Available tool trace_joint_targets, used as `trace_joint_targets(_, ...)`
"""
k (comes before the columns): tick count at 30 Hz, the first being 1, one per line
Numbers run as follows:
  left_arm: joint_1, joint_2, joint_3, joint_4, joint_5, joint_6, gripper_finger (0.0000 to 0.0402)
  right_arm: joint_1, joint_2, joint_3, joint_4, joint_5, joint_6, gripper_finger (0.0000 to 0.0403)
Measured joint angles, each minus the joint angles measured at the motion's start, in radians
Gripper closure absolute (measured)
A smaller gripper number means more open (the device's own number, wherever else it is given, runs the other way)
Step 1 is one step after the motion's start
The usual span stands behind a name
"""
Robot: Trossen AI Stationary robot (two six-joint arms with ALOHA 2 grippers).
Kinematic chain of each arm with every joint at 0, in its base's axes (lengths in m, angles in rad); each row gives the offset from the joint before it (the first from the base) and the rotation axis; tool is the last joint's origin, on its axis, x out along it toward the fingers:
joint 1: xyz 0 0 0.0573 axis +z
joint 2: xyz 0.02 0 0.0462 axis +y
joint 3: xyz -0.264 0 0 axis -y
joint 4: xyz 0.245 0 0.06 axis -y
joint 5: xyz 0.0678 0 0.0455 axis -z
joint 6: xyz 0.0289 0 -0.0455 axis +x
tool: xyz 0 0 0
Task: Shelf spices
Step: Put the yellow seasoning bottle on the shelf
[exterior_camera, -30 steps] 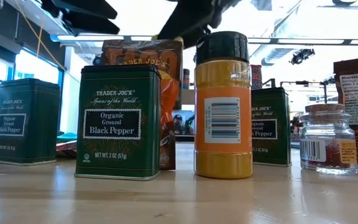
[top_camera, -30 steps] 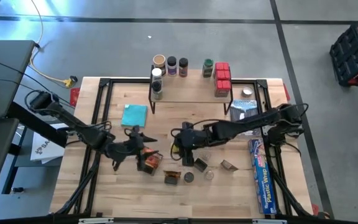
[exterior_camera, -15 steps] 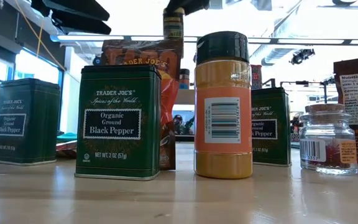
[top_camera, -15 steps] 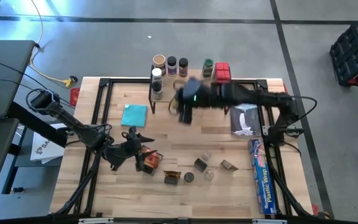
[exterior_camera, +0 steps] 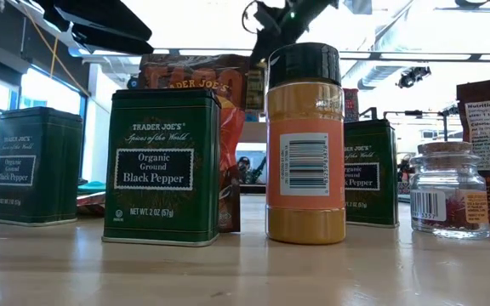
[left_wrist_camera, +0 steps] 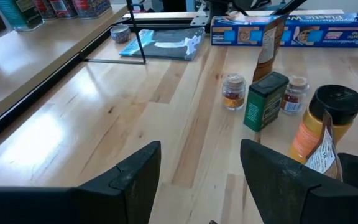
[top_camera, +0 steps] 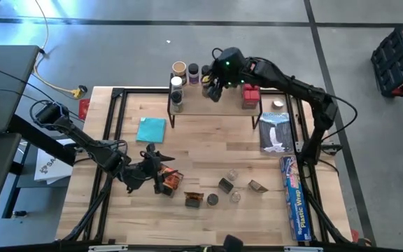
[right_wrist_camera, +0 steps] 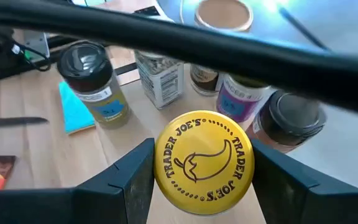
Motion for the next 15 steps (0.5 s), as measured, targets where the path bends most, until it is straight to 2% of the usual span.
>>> trace_joint_targets(4, 0.000, 0.000, 0.000, 0.000, 0.000, 0.000, 0.0186, -0.030, 0.000, -0.076, 0.092, -0.047, 0.020, 0.0189)
trace_joint_targets(15, 0.001, 0.000, 0.000, 0.003, 0.001, 0.000, 0.0186, -0.037, 0.000, -0.178, 0.201, -0.051, 0.023, 0.0178)
